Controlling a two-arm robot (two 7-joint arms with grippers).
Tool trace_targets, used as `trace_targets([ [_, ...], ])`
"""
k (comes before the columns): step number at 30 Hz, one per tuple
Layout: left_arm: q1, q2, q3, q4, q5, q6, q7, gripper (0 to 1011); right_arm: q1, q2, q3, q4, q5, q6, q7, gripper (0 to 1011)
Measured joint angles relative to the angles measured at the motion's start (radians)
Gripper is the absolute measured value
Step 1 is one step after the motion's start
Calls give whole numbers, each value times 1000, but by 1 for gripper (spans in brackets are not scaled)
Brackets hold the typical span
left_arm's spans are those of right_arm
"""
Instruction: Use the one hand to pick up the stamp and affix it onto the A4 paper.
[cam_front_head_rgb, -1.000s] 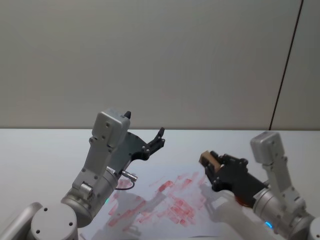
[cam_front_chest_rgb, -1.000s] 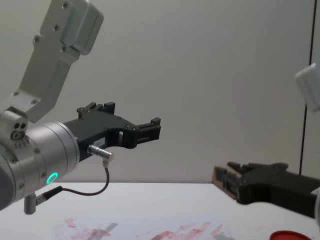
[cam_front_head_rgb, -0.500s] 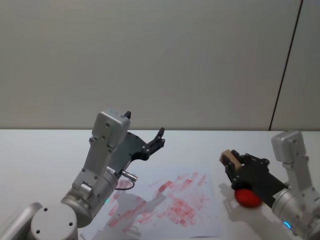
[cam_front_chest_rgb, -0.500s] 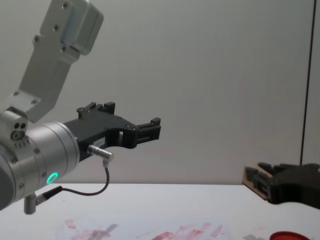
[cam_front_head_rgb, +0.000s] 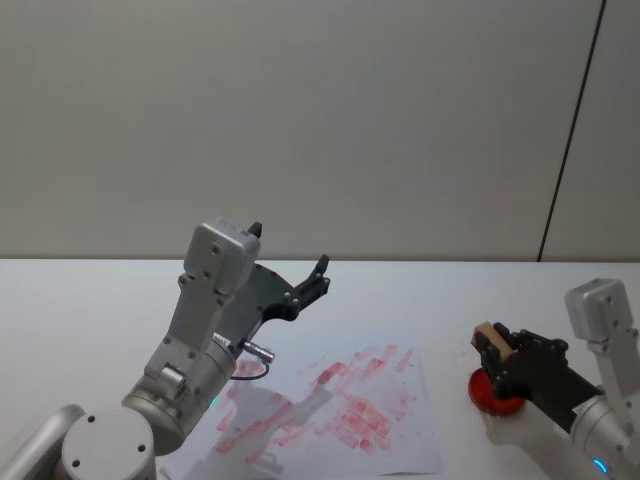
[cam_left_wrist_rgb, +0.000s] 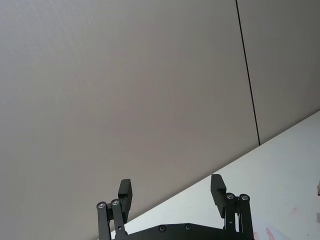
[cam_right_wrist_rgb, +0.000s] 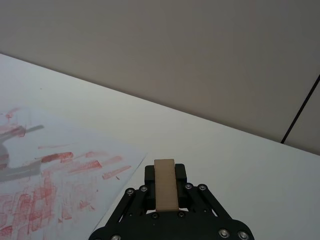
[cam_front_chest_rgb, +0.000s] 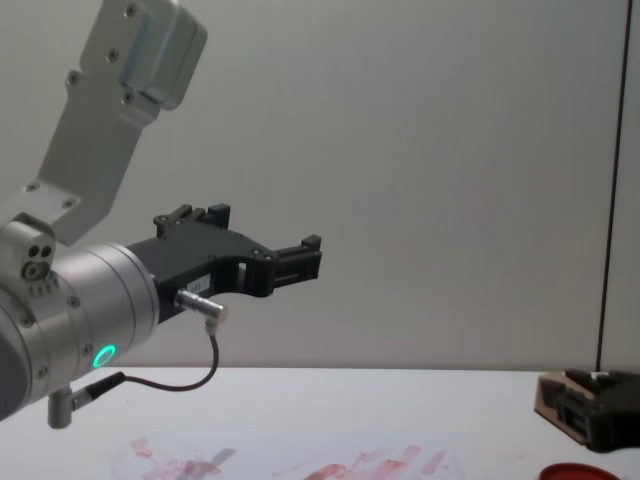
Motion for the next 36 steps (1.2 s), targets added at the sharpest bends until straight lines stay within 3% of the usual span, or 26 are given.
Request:
trace_targets([
  [20,0,0,0,0,0,0,0,1002,12,4,8,55,3,42,21,229],
  [33,0,0,0,0,0,0,0,1002,24,-2,7,75,0,51,29,592],
  [36,0,0,0,0,0,0,0,1003,27,-2,9,75,4,46,29,722],
])
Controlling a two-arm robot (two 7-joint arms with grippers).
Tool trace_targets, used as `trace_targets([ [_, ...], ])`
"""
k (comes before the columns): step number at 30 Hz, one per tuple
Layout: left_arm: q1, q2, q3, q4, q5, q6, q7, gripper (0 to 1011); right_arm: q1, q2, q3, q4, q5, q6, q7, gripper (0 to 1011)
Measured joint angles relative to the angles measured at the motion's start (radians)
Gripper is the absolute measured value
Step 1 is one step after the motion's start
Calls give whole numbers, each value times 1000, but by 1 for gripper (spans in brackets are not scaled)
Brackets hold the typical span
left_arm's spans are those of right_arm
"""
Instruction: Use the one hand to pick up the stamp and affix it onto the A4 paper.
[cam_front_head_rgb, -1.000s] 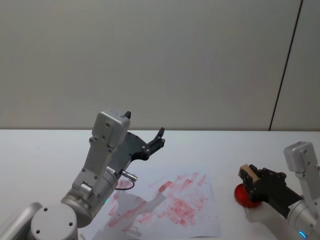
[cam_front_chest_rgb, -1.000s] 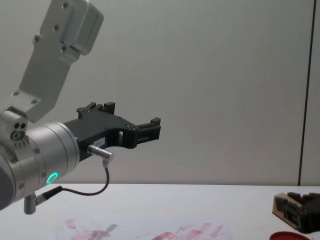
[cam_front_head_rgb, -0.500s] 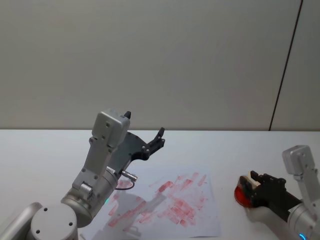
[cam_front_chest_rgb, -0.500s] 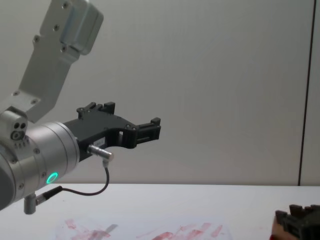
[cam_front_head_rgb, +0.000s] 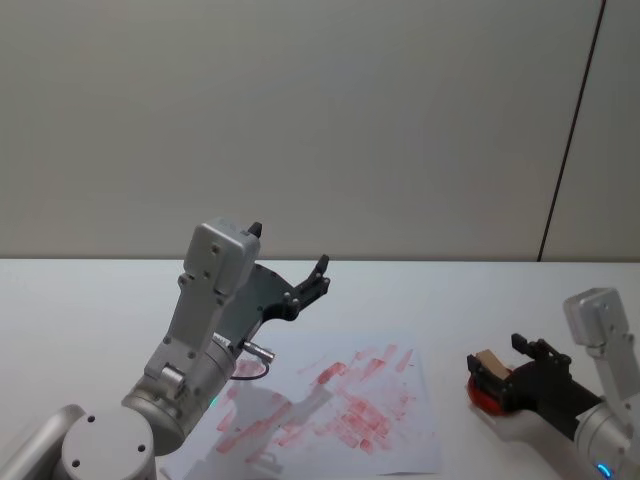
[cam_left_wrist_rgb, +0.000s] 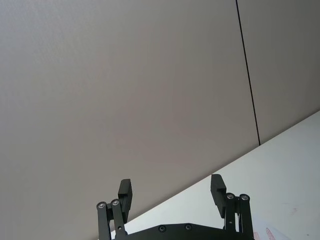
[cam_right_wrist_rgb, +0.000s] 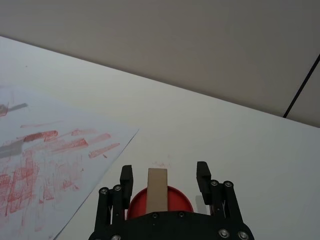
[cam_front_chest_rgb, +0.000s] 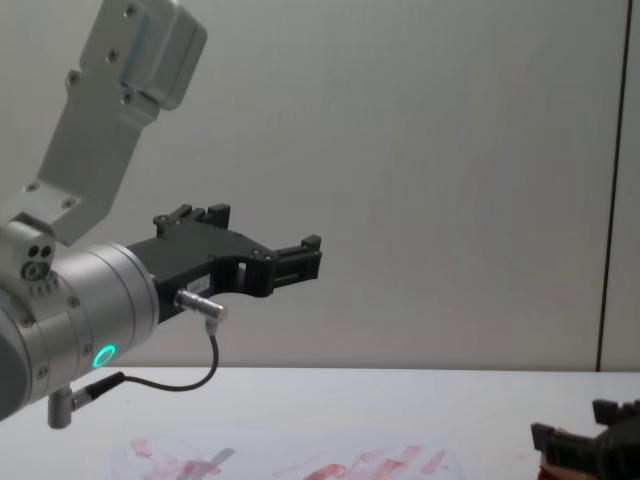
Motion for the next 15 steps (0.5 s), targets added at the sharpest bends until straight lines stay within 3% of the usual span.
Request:
trace_targets([
  [7,0,0,0,0,0,0,0,1002,10,-1,9,-21,17,-30,-7,949],
  [15,0,0,0,0,0,0,0,1002,20,-3,16,-46,33,-51,-18,1001],
])
